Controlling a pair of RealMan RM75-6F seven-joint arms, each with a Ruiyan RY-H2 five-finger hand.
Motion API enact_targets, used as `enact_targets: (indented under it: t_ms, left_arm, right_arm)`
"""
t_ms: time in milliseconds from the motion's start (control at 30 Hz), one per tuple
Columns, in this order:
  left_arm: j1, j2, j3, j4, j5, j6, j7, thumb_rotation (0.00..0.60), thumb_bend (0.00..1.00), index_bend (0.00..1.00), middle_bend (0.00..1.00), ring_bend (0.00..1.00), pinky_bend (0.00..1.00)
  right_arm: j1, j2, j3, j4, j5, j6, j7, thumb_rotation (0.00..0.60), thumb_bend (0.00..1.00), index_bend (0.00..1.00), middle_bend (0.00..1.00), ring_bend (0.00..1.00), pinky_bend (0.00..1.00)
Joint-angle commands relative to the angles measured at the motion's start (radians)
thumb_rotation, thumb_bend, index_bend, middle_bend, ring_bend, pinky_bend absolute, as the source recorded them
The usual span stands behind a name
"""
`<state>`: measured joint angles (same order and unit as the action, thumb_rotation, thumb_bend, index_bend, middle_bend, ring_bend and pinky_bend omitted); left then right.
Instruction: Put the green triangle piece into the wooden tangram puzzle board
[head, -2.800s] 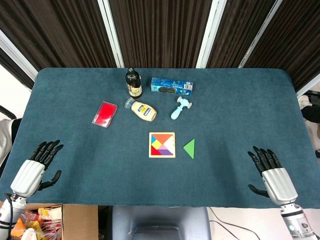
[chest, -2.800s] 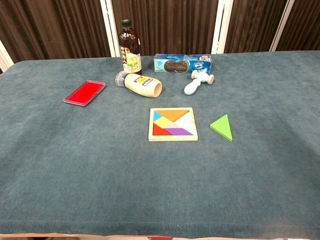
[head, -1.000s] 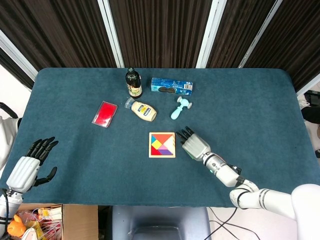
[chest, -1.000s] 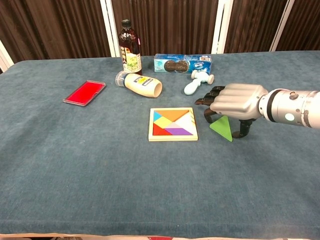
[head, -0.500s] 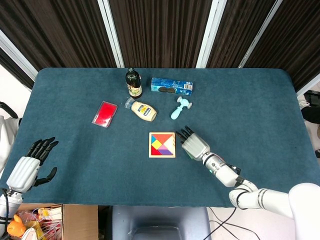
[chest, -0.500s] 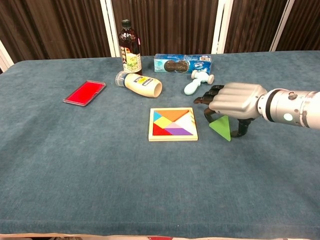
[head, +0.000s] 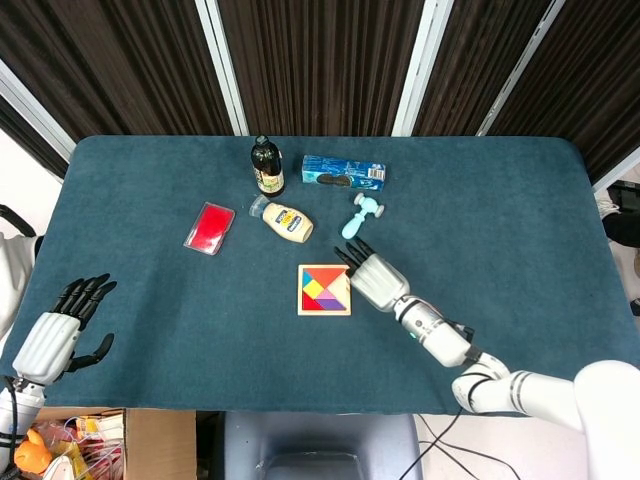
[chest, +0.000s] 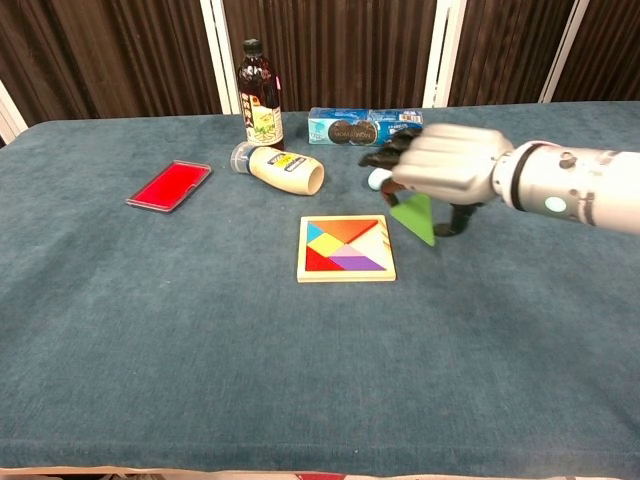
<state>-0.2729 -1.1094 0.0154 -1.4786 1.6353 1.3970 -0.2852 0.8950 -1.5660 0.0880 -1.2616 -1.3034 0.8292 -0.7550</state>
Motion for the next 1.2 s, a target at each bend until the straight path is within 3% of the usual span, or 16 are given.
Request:
enact_targets:
  t_ms: [33, 633, 1200]
  left_arm:
    - [-0.001, 0.001, 0.000, -0.001, -0.001, -0.002, 0.001, 0.600, 0.46, 0.00, 0.00, 0.00, 0.03]
    - [-0.009, 0.008, 0.000, 0.002, 0.008, -0.002, -0.033, 0.600, 0.46, 0.00, 0.00, 0.00, 0.03]
    - [-0.003, 0.013, 0.004, 0.004, 0.018, 0.015, -0.046, 0.600, 0.46, 0.00, 0.00, 0.00, 0.03]
  right_arm:
    - [0.026, -0.048, 0.016, 0.041, -0.014, 0.018, -0.038, 0.600, 0.45, 0.63, 0.00, 0.00, 0.00]
    - [0.053, -0.193, 0.029, 0.163, 0.053, 0.014, -0.125, 0.600, 0.45, 0.62, 0.00, 0.00, 0.00]
    - [0.057, -0.242, 0.015, 0.203, 0.051, 0.022, -0.150, 0.600, 0.45, 0.60, 0.00, 0.00, 0.00]
